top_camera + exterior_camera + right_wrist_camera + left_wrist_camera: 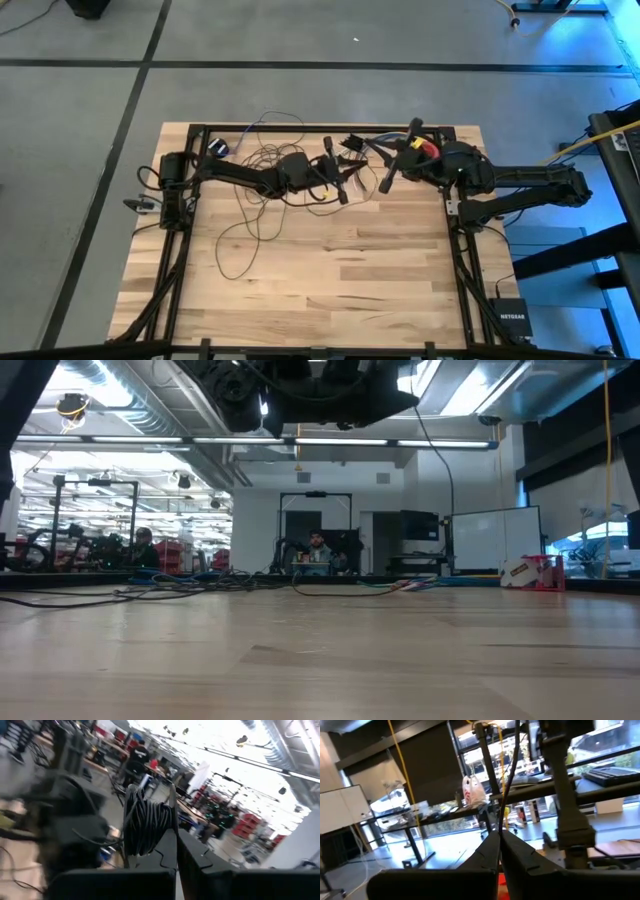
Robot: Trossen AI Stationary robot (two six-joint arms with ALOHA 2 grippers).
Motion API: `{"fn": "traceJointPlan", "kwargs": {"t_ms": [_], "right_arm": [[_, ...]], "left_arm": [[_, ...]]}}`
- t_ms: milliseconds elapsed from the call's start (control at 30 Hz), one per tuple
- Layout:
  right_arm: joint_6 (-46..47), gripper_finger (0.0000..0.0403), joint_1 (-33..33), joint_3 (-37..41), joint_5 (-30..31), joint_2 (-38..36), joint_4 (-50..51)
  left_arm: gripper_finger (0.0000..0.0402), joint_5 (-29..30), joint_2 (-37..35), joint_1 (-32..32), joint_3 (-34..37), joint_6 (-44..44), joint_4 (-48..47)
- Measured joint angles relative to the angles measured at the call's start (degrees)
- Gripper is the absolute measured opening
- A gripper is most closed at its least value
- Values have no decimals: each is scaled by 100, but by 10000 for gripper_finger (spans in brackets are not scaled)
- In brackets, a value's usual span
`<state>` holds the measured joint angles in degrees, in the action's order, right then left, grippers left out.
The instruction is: Coiling cords
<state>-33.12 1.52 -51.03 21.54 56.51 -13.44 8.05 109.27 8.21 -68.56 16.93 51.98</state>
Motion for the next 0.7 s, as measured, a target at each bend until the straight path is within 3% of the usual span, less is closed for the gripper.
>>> {"fn": "traceJointPlan", "kwargs": {"t_ms": [167,333,500,700], "right_arm": [[246,3,0,0,-357,1,14],[94,3,2,2,-150,-78,186],[-175,3,2,2,247,-431,896],[8,3,-7,0,224,-640,1970]], "left_arm": [[5,-5,-9,295,-2,-158,-61],[3,-7,-20,424,-11,1,-397],[7,552,-190,417,-11,487,-971],[3,978,-677,428,1,920,-1860]]}}
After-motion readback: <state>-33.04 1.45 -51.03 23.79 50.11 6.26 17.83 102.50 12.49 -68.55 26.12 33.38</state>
